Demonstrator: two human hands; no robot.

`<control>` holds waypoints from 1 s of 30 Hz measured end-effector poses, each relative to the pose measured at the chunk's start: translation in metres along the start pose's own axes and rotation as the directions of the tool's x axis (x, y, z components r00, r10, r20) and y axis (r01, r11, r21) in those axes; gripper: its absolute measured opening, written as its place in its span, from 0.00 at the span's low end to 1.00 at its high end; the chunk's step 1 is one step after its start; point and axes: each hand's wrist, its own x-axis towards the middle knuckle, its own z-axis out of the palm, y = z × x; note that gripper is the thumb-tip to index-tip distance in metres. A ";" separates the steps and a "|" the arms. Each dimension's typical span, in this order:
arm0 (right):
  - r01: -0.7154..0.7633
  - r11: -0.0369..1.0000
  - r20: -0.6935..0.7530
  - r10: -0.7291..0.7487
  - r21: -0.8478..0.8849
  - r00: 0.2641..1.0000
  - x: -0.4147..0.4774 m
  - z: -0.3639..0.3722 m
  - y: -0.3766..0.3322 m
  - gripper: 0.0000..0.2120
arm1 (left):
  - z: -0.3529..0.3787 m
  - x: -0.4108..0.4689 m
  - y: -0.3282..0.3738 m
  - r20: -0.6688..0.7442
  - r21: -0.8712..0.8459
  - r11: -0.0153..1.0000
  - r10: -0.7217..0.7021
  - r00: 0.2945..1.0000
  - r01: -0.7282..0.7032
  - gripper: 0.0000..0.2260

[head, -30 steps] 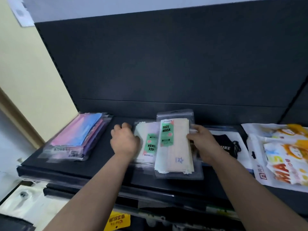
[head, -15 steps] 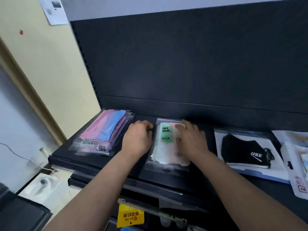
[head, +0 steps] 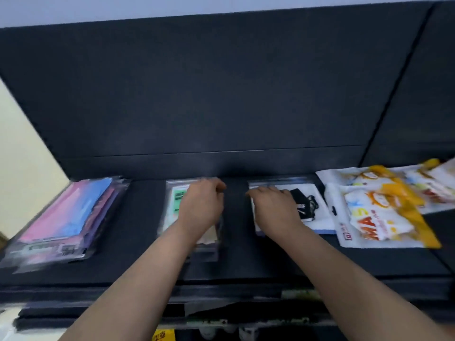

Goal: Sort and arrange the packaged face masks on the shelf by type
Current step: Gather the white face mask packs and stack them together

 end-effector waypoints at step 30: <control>-0.679 0.732 -0.137 0.668 -0.056 0.732 -0.316 -0.130 0.491 0.21 | 0.247 -0.049 0.542 0.371 -0.306 0.907 0.392 0.842 -0.288 0.14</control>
